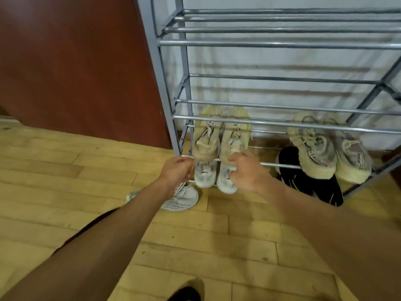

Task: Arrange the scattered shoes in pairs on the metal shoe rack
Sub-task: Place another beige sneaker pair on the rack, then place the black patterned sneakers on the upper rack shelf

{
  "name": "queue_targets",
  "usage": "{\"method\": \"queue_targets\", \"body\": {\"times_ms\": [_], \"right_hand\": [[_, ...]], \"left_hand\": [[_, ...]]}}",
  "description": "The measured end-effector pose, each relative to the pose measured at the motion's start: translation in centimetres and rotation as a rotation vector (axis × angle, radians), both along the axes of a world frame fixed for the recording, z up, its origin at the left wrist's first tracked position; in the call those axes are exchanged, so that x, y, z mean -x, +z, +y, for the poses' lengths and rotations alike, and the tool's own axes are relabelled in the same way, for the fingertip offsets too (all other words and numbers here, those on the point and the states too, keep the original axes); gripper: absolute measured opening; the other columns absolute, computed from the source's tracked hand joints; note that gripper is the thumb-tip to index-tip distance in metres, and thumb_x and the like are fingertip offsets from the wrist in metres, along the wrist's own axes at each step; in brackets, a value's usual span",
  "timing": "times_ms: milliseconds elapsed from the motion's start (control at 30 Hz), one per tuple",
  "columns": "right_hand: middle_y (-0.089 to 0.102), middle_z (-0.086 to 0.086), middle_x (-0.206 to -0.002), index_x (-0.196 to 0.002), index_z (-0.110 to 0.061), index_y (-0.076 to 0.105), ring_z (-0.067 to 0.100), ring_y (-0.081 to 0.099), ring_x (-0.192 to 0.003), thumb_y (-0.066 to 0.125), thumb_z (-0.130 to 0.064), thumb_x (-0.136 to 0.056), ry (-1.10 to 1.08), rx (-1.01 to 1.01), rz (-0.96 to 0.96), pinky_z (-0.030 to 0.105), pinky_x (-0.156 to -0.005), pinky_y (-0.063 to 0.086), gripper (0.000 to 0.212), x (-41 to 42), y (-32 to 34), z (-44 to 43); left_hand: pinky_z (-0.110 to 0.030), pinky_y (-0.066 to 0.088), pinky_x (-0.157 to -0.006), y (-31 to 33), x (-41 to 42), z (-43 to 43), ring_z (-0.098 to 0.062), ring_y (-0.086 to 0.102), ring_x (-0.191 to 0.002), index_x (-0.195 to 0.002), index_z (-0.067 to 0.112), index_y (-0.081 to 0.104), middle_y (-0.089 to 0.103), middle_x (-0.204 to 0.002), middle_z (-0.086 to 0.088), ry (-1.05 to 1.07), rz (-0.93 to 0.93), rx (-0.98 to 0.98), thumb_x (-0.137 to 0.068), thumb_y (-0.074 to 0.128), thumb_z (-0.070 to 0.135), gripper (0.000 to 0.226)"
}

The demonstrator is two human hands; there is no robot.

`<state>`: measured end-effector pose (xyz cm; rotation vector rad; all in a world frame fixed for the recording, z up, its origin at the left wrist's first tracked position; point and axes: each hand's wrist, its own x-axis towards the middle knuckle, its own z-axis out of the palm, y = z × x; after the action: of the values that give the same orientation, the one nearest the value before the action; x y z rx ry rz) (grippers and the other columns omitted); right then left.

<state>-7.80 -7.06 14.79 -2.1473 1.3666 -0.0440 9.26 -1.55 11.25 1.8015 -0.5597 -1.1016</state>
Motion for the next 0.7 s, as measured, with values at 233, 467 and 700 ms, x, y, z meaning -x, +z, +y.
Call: {"method": "queue_targets", "body": {"times_ms": [233,467,700], "right_hand": [[0.04,0.006,-0.145,-0.135,-0.015,0.052,0.026,0.043,-0.131,0.047,-0.009,-0.093,0.393,-0.079,0.321,0.034,-0.108,0.038,0.043,0.0,1.3,8.8],[0.046,-0.002,-0.141,-0.129,-0.027,0.054,0.022,0.048,-0.123,0.051,-0.019,-0.092,0.472,-0.099,0.327,0.034,-0.1,0.042,0.039,1.5,0.0,14.6],[0.043,0.003,-0.146,-0.136,-0.024,0.05,0.022,0.044,-0.129,0.052,-0.026,-0.095,0.573,-0.106,0.397,0.031,-0.102,0.037,0.041,4.0,0.0,17.8]], "left_hand": [[-0.033,0.048,-0.08,-0.4,-0.6,9.6,-0.024,0.063,-0.086,-0.101,0.006,0.066,0.066,-0.095,-0.009,-0.387,-0.08,-0.235,-0.089,0.06,0.018,0.018],[-0.024,0.042,-0.064,-8.1,1.7,22.2,-0.018,0.056,-0.077,-0.108,0.01,0.058,0.059,-0.099,-0.011,-0.484,-0.132,-0.465,-0.093,0.044,0.006,0.021],[-0.038,0.04,-0.103,-19.1,3.0,34.5,-0.031,0.045,-0.125,-0.134,0.011,0.045,0.046,-0.139,-0.011,-0.599,-0.338,-0.85,-0.086,0.043,0.033,0.052]]}}
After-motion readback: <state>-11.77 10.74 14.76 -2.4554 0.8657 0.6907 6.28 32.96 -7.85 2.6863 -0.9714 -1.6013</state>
